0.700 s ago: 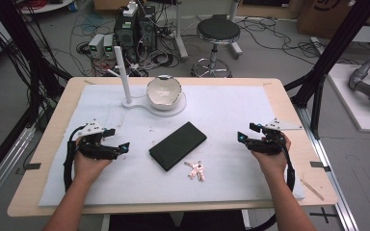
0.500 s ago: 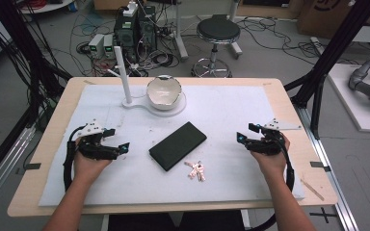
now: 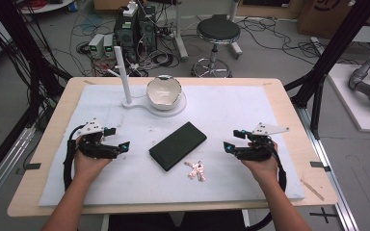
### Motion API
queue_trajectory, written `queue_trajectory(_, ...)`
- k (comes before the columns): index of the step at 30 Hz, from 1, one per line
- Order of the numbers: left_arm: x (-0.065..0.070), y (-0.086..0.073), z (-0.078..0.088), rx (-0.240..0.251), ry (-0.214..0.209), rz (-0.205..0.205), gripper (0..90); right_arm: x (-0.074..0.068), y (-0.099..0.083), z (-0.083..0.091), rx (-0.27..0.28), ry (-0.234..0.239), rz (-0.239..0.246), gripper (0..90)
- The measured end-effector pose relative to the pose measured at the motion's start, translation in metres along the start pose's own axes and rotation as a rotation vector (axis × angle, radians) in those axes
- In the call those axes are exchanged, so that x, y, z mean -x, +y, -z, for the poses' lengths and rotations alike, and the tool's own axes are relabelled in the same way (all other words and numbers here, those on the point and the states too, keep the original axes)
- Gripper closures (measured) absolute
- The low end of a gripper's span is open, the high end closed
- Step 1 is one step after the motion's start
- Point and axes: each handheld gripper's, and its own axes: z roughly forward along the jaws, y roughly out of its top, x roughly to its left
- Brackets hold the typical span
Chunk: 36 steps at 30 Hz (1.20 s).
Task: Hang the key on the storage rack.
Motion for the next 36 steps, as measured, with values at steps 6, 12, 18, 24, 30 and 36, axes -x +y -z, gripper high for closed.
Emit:
queue_trajectory(6, -0.001, 0.0, -0.001, 0.002, -0.007, 0.0, 13.2, -0.028, 0.002, -0.025, -0.098, 0.117, 0.072, 29.3)
queue_trajectory(12, 0.001, 0.0, -0.003, -0.012, -0.004, -0.01, 13.3, -0.04, 0.0, -0.046, -0.187, 0.133, 0.077, 29.9)
queue_trajectory(18, 0.0, 0.0, -0.003, -0.02, -0.001, -0.01, 13.4, -0.044, -0.006, -0.057, -0.263, 0.132, 0.032, 35.9)
queue_trajectory(24, 0.001, 0.0, -0.004, -0.024, -0.003, -0.01, 13.7, -0.05, -0.006, -0.065, -0.274, 0.148, 0.018, 40.5)
queue_trajectory(30, 0.0, 0.0, -0.003, -0.024, 0.0, -0.012, 13.7, -0.052, -0.007, -0.072, -0.286, 0.126, -0.048, 47.9)
queue_trajectory(36, 0.0, 0.0, -0.003, -0.021, 0.001, -0.008, 13.8, -0.053, -0.01, -0.075, -0.335, 0.143, -0.074, 62.9)
